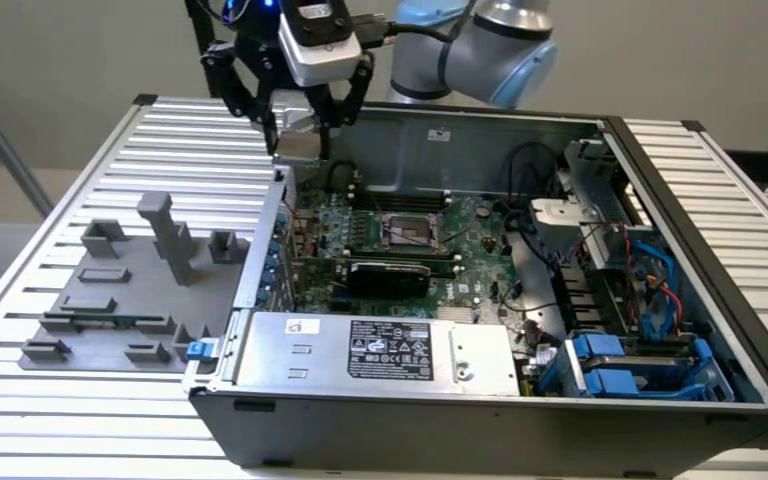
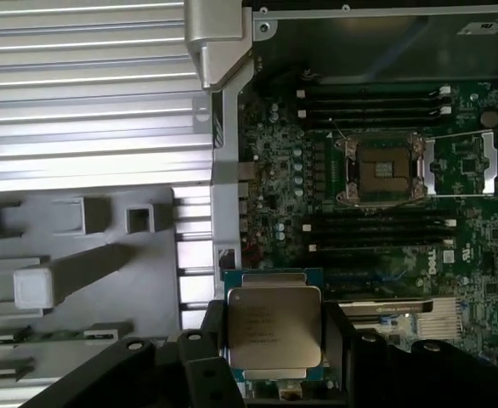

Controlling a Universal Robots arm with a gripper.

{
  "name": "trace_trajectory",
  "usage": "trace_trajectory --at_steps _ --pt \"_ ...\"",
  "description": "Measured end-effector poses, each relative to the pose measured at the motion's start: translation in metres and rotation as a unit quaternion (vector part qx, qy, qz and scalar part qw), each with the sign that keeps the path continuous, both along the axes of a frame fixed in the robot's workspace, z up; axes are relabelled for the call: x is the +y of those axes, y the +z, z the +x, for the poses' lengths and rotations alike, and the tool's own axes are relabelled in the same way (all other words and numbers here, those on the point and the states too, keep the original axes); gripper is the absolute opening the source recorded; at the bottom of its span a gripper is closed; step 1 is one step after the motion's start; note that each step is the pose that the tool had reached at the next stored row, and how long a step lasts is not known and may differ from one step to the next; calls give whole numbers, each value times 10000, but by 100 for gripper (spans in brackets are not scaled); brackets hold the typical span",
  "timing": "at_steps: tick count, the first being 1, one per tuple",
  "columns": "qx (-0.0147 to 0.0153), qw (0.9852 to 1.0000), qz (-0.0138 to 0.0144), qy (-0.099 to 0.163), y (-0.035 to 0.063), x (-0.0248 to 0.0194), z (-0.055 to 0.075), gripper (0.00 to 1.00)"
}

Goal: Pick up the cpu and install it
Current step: 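Pick up the cpu and move it towards the insertion slot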

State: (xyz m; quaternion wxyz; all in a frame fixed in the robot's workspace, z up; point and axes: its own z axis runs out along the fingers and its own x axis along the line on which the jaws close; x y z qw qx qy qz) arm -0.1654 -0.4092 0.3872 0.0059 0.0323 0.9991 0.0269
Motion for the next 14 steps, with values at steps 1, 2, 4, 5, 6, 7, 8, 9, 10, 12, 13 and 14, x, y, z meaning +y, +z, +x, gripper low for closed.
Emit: trace_trajectory --at_steps 1,2,4,5,6,7,8,9,10,12,13,14 --pt "0 10000 5 0 -9 8 45 55" --pt "1 10000 6 0 -20 21 91 55" --pt "0 10000 7 0 -56 64 169 55" --pt "0 10000 7 0 -74 86 206 55" --pt "0 10000 7 0 -92 109 243 55" --pt "0 10000 7 0 -110 133 279 55" --pt "1 10000 6 0 -129 159 318 55" --pt "-1 10000 8 0 -148 182 353 55" --pt "0 10000 7 0 -166 206 389 55" --pt "0 10000 7 0 -202 256 462 55" --pt "0 10000 7 0 -220 282 498 55" --pt "0 10000 7 0 -238 308 536 55"
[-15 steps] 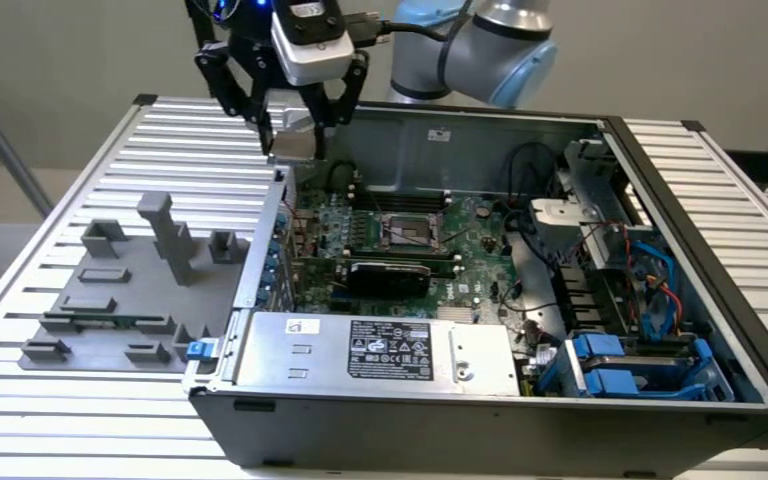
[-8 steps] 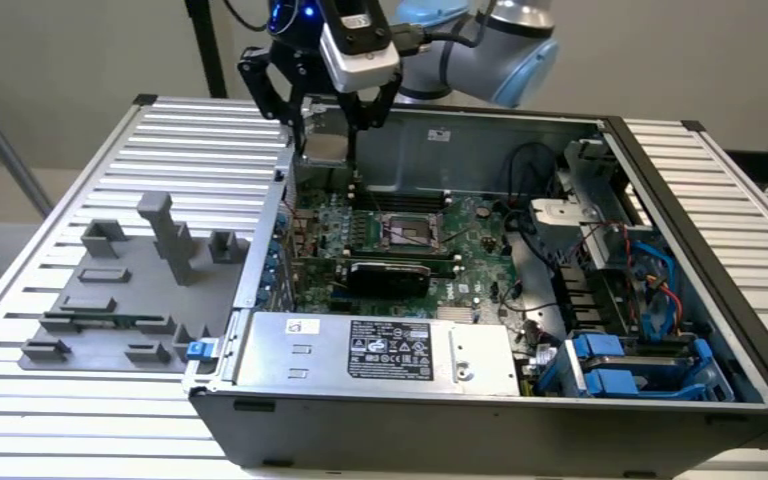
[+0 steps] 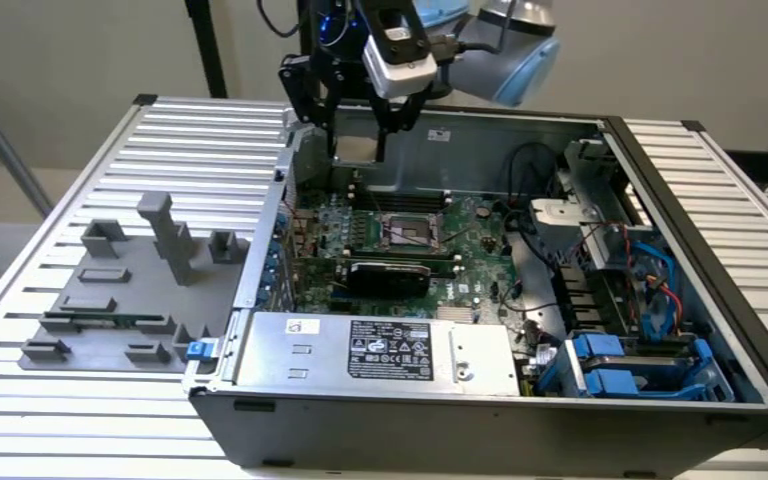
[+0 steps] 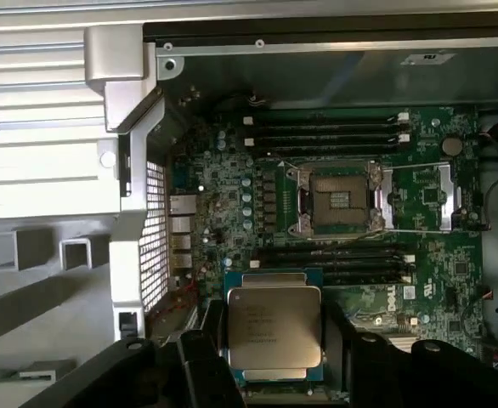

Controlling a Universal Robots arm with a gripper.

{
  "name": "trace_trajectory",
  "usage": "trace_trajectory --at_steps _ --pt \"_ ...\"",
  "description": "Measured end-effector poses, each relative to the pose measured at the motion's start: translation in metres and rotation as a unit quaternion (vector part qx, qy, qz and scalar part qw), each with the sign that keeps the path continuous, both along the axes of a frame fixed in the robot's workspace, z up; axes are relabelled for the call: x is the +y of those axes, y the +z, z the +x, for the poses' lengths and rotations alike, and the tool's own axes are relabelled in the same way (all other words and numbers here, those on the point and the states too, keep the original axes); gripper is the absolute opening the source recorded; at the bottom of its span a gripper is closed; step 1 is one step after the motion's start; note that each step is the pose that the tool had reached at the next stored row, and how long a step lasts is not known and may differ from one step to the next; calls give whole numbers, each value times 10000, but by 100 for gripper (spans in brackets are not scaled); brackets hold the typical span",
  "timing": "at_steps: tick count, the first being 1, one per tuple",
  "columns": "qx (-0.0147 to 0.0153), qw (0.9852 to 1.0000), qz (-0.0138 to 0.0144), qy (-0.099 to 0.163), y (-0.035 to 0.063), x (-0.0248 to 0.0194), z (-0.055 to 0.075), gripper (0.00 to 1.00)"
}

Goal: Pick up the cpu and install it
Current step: 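Pick up the cpu and move it towards the insertion slot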

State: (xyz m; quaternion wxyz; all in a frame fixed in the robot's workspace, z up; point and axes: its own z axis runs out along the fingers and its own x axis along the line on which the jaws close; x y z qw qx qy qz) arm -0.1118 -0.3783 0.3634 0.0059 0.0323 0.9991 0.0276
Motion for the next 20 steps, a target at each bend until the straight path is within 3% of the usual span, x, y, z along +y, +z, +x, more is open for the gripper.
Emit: trace_trajectory --at_steps 20 --pt "0 10000 -1 0 -363 533 725 55"
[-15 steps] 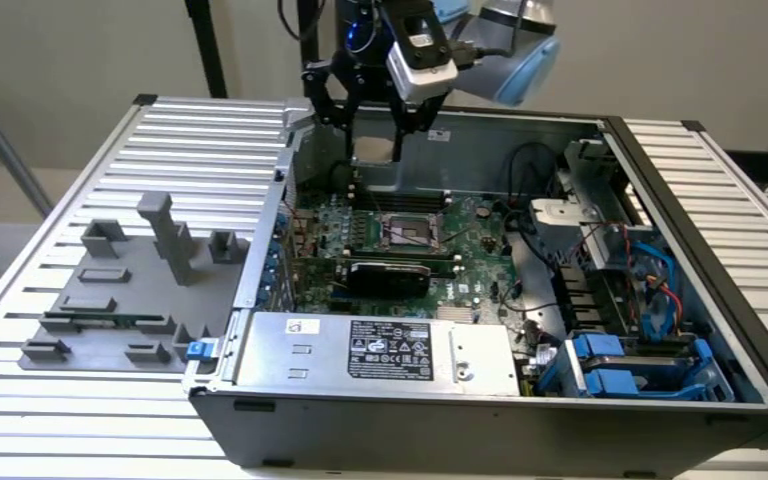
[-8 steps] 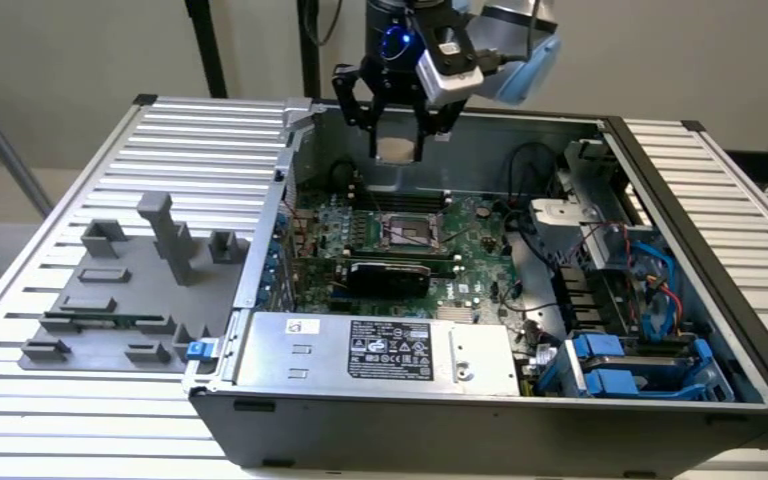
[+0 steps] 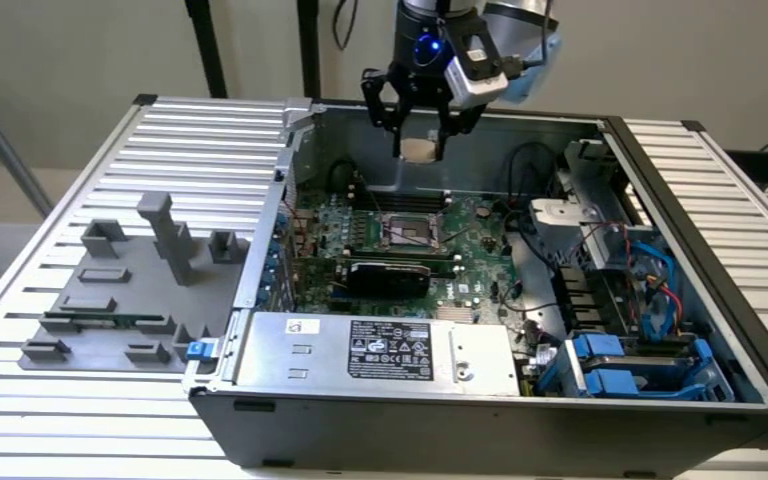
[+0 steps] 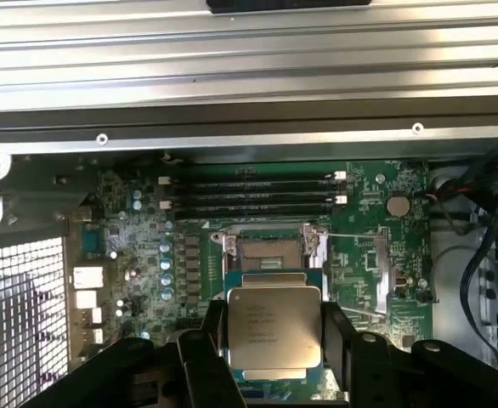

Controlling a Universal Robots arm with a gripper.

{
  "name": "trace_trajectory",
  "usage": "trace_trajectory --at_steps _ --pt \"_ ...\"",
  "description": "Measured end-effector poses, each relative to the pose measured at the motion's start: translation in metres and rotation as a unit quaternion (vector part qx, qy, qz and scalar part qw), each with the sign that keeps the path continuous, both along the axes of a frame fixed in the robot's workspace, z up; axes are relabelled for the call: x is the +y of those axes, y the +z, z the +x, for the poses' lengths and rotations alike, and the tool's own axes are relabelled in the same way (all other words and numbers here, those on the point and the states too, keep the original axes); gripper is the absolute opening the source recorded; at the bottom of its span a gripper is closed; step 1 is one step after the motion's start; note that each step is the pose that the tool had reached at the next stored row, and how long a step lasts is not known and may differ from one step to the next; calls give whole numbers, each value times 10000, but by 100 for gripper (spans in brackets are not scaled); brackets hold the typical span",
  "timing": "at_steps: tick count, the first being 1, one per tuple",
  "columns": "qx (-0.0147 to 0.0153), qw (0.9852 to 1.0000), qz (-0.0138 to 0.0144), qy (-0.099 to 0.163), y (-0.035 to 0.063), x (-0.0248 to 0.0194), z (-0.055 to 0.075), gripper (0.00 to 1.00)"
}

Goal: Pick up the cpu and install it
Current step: 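Pick up the cpu and move it towards the insertion slot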

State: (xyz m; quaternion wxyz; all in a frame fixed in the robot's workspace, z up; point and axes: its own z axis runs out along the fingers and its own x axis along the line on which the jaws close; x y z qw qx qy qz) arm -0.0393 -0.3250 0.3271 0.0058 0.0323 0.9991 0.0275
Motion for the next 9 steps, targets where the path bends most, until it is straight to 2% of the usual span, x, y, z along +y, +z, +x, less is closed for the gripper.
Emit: trace_trajectory --at_steps 5,9 --pt "0 10000 1 0 -87 42 110 55" --pt "0 10000 0 0 -93 45 137 55"
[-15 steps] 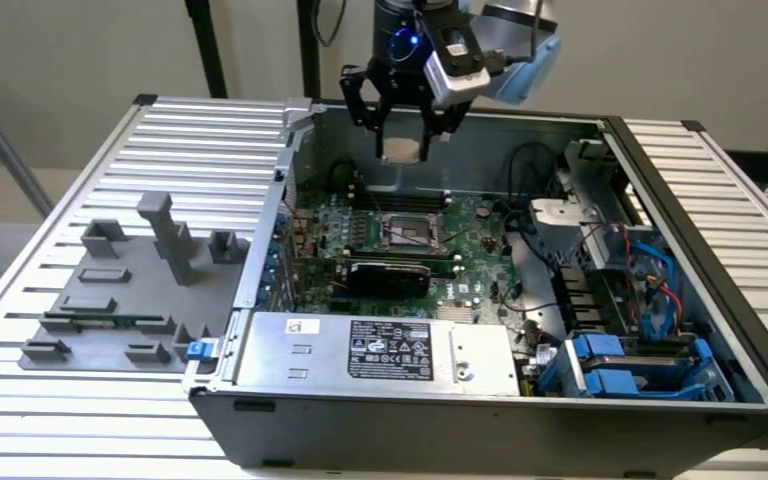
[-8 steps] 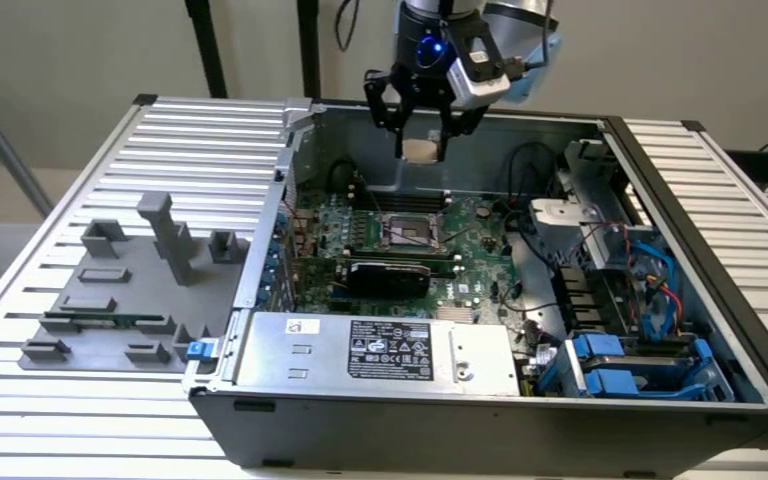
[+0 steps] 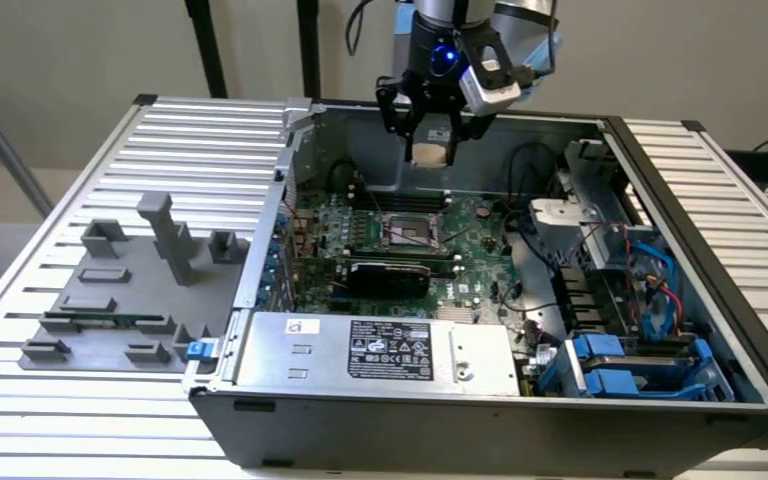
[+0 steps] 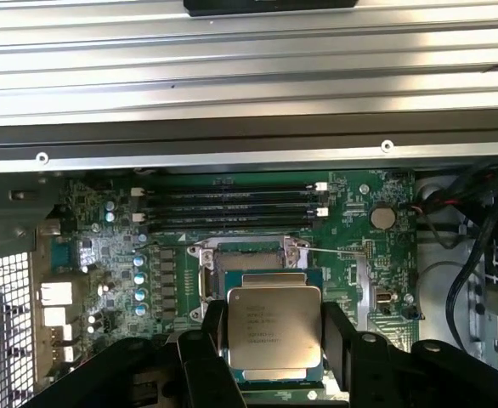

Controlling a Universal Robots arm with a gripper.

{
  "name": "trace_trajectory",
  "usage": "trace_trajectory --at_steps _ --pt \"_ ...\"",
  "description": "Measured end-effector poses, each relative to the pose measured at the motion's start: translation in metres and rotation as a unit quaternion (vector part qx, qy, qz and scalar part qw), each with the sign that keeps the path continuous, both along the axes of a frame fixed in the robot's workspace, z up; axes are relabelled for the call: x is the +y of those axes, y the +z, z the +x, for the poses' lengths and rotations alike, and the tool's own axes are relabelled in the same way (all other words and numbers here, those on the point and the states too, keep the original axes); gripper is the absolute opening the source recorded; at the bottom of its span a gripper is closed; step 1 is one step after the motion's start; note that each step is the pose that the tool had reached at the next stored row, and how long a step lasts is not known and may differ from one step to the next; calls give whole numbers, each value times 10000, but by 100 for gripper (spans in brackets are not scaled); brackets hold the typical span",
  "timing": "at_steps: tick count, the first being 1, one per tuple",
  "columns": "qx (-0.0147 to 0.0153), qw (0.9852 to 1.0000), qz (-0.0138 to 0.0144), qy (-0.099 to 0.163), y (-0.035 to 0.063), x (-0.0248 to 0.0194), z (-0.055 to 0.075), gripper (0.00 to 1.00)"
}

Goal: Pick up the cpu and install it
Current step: 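Pick up the cpu and move it towards the insertion slot, then place the cpu into insertion slot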

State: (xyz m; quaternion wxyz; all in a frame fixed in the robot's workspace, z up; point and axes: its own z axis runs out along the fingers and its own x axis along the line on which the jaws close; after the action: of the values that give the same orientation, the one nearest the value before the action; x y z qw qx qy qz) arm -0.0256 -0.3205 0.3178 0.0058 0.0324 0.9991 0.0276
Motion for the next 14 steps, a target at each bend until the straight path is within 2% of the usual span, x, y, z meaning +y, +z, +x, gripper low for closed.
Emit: trace_trajectory --at_steps 14 --pt "0 10000 0 0 0 0 0 55"
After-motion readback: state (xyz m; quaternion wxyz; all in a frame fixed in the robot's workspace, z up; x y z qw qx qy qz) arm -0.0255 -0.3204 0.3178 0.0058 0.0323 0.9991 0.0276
